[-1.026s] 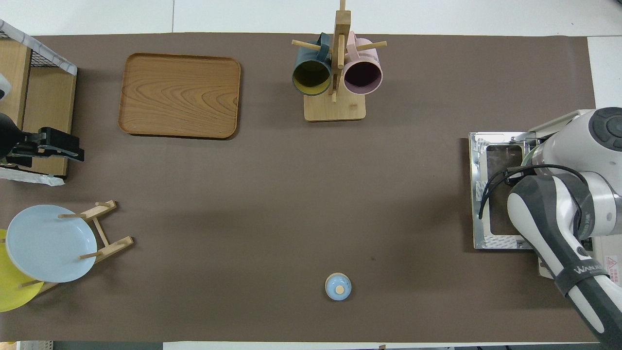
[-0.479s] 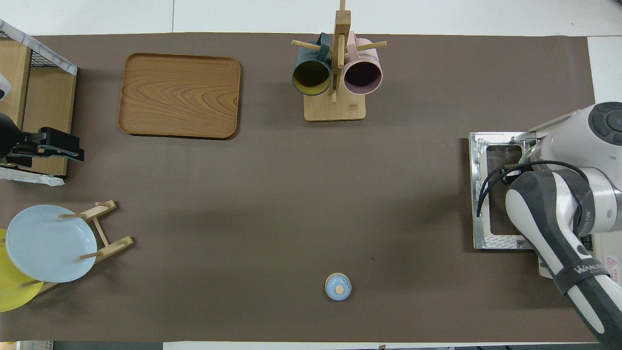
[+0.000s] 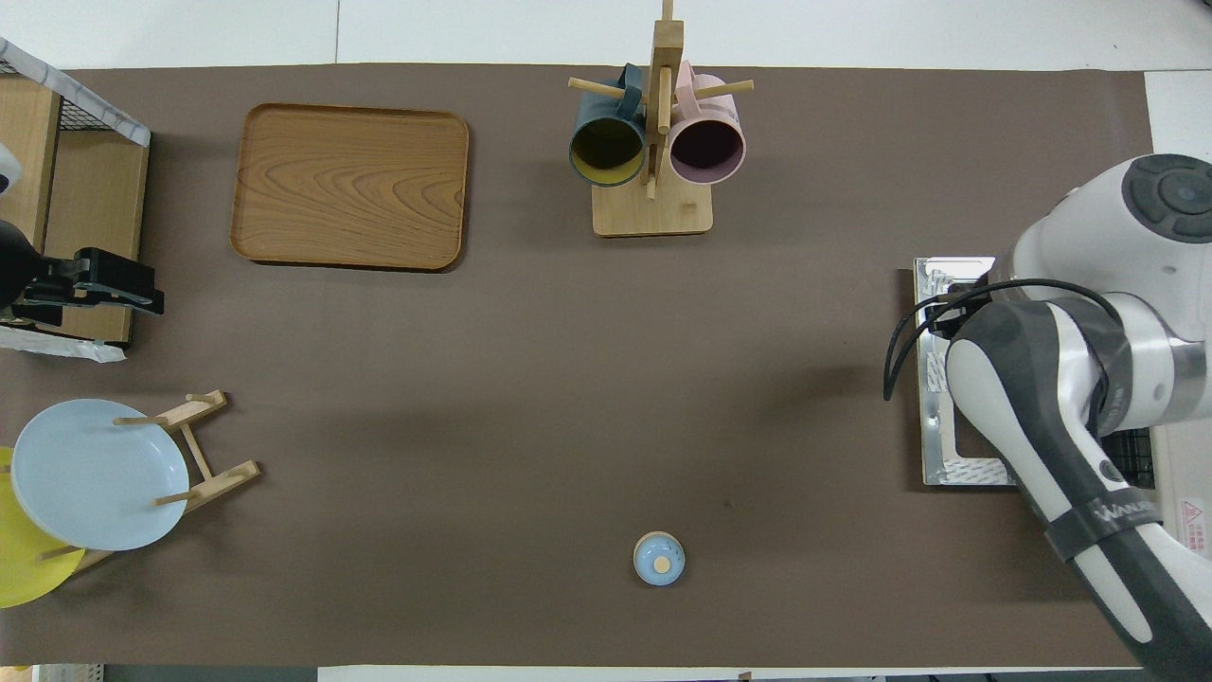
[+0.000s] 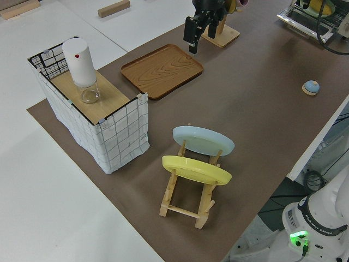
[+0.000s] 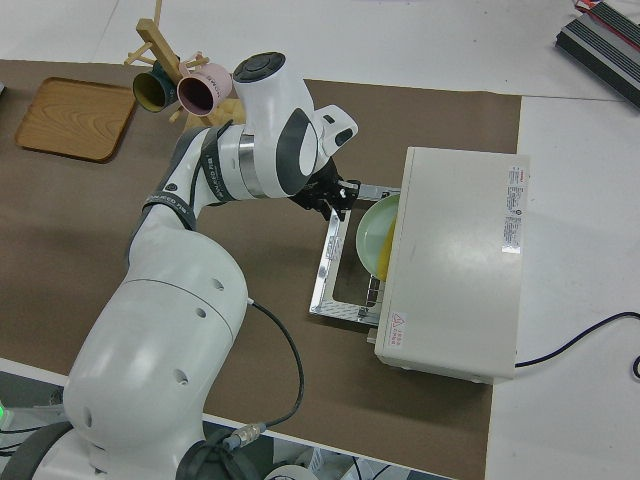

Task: Put corn in oven
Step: 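Push the oven door shut with the right gripper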

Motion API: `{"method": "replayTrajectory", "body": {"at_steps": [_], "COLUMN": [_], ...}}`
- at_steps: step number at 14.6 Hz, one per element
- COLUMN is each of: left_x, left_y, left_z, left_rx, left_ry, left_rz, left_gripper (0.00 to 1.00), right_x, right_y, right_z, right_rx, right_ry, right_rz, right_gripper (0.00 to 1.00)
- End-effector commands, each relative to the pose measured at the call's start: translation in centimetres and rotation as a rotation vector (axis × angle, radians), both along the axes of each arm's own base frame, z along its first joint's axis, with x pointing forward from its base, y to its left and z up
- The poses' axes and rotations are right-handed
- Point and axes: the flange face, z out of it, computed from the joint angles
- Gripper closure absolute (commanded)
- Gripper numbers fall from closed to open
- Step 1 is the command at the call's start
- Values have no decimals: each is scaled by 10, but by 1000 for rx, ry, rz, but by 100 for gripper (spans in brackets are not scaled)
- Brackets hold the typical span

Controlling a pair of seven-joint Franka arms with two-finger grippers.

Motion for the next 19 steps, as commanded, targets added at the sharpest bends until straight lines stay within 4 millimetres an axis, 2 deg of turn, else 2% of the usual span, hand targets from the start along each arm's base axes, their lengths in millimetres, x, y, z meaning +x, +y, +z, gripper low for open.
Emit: {"method": "replayTrajectory", "body": {"at_steps": [1,3,4,10,14,19], "left_x": [-5,-5,-5,-5,-5,-5], "left_y": [2,2,2,2,2,2], "left_z": [4,4,4,4,4,4], "left_rx": [15,15,15,15,15,15], "left_ry": [-4,-4,-4,-4,-4,-4], "left_rz": [-4,-4,-4,-4,-4,-4], "left_gripper": [0,0,0,0,0,0], "right_x": [-18,-16,-14,-18,-17,-9], "right_y": [30,33,34,17,9,-5], "right_z": [-42,-56,-69,-100,-100,-89], "right_rx": [18,17,18,12,-33,-140], "right_ry": [-46,-45,-46,-27,-20,0], "right_rz": [-48,-51,-52,-83,-50,19], "right_gripper": [100,100,100,100,100,100]}}
